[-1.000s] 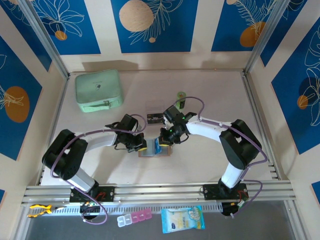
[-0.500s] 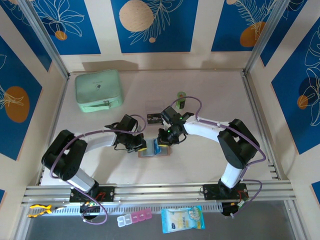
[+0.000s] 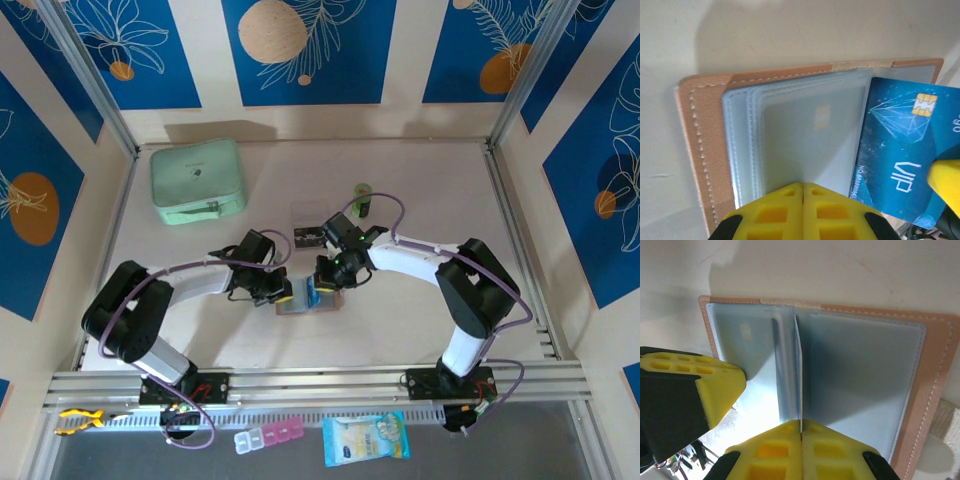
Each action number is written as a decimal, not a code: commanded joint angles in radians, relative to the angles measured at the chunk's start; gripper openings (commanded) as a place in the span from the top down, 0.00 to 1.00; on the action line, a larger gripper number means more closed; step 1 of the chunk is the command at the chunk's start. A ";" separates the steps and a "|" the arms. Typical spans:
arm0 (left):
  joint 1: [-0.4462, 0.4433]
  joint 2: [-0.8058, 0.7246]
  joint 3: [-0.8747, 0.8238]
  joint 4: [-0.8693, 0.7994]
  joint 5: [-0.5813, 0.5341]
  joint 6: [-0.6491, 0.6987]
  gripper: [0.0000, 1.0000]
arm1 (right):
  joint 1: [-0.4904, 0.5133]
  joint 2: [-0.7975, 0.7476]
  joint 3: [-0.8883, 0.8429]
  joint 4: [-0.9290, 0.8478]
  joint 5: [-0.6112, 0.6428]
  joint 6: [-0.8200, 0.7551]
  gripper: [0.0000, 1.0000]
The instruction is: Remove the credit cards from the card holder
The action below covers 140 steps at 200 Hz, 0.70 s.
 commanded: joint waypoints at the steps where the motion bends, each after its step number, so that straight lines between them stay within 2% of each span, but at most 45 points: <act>1: -0.003 -0.023 0.013 -0.045 -0.021 0.013 1.00 | 0.003 -0.067 -0.007 -0.038 0.036 -0.008 0.94; 35: -0.002 -0.034 0.031 -0.061 -0.022 0.017 0.99 | -0.013 -0.111 0.017 -0.098 0.050 -0.074 0.94; 60: -0.002 -0.042 0.046 -0.077 -0.026 0.021 0.98 | -0.029 -0.114 0.050 -0.142 0.057 -0.206 0.94; 115: 0.023 -0.087 0.070 -0.129 -0.039 0.038 0.95 | -0.033 -0.101 0.157 -0.284 0.098 -0.761 0.95; 140: 0.050 -0.120 0.075 -0.152 -0.049 0.049 0.94 | -0.024 -0.082 0.198 -0.351 0.154 -1.003 0.96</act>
